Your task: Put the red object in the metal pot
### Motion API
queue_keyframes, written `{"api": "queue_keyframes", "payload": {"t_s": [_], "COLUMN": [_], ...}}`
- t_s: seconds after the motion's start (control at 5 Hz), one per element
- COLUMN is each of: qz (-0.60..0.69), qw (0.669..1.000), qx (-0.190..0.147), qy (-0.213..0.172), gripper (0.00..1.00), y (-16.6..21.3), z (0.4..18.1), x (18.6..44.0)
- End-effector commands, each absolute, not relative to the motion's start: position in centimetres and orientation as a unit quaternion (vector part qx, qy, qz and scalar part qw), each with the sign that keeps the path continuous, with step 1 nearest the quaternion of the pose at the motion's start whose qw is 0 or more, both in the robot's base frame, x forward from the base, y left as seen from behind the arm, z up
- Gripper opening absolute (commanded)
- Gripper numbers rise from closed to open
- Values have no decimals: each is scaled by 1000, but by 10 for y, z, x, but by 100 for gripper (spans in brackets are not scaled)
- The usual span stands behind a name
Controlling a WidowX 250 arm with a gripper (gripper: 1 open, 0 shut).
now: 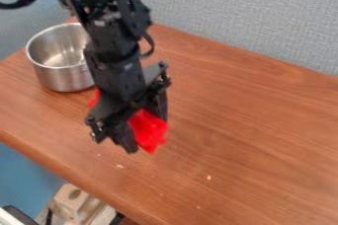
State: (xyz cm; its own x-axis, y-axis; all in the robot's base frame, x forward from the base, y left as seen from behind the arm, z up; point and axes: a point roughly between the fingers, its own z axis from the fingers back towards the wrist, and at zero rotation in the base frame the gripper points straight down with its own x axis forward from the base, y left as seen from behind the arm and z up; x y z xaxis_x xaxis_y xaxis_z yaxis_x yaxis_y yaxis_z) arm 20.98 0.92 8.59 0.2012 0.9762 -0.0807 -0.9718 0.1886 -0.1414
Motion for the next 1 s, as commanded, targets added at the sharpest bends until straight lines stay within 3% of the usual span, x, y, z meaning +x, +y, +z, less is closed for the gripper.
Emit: {"api": "queue_keyframes", "payload": {"t_s": [0.0,0.8], "qz": [645,680], "qw": [757,725], "qx": [-97,-103], "qy": [-34,-31], "gripper": [0,0], "y": [22,43], "z": [99,98], "x": [220,230]}}
